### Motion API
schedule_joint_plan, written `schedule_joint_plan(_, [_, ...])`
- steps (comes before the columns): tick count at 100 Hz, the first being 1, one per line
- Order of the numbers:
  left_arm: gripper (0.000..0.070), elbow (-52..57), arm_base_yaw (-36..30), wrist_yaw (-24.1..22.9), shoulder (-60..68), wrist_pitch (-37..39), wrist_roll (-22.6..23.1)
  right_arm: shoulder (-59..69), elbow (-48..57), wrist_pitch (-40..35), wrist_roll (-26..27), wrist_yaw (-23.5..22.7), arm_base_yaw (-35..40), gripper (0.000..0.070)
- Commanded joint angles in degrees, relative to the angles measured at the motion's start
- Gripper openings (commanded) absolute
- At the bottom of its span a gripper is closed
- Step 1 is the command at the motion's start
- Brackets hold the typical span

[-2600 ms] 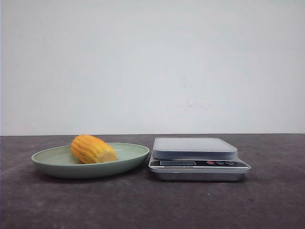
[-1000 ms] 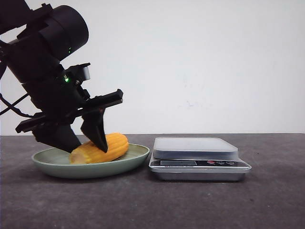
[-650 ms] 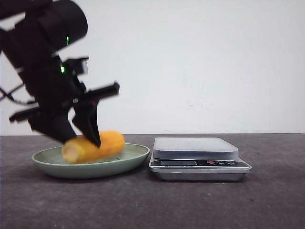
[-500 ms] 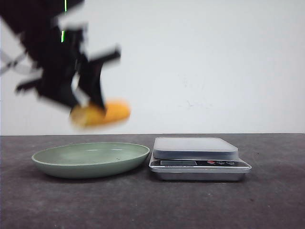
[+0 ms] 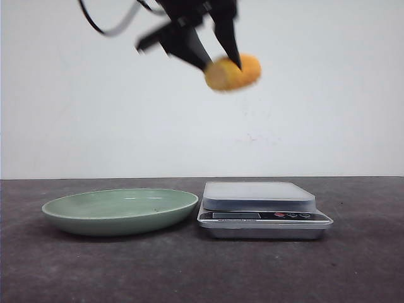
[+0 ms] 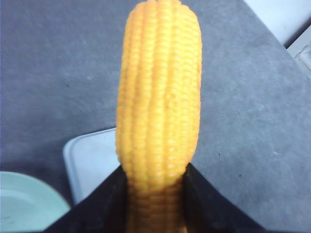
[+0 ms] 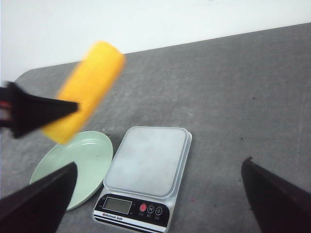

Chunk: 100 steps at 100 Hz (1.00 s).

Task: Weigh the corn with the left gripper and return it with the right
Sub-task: 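Lift the corn with the left gripper and carry it over the scale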

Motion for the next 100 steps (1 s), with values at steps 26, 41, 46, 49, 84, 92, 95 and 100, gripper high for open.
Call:
schedule_joint_plan(26, [0.0011,1.0,-3.8,-4.6,11.1,2.1,-4.8,0.3,1.0,0.4,-0.7,0.0,0.2,0.0686])
schedule_joint_plan(41, [0.0012,1.0,-4.3,-5.0,13.6,3.5,-6.4,0.3,1.0,0.3,-0.7,0.0,0.2,0.0686])
schedule_joint_plan(46, [0.0026,1.0,-4.6,-6.4,14.2,3.5,-6.5,0.3,1.0,0.0,-0.7,0.1,0.2,0.0686])
schedule_joint_plan(49, [0.0029,1.0,-4.7,-7.1,14.5,3.4,-6.4,0.3,1.0,-0.1,-0.7,0.4,0.2,0.0686])
schedule_joint_plan(84, [0.0208,1.0,-5.0,-10.3,16.1,3.0,-7.9,0.3,1.0,-0.3,-0.7,1.5,0.2,0.0686])
schedule_joint_plan(92, [0.0207,1.0,-5.2,-10.3,16.5,2.9,-7.9,0.3,1.0,-0.3,-0.7,1.5,0.2,0.0686])
schedule_joint_plan(95, [0.0207,1.0,-5.3,-10.3,16.6,2.8,-7.9,0.3,1.0,-0.4,-0.7,1.5,0.2,0.0686])
schedule_joint_plan(100, [0.0207,1.0,-5.3,-10.3,16.6,2.8,-7.9,0.3,1.0,-0.5,-0.7,1.5,0.2,0.0686])
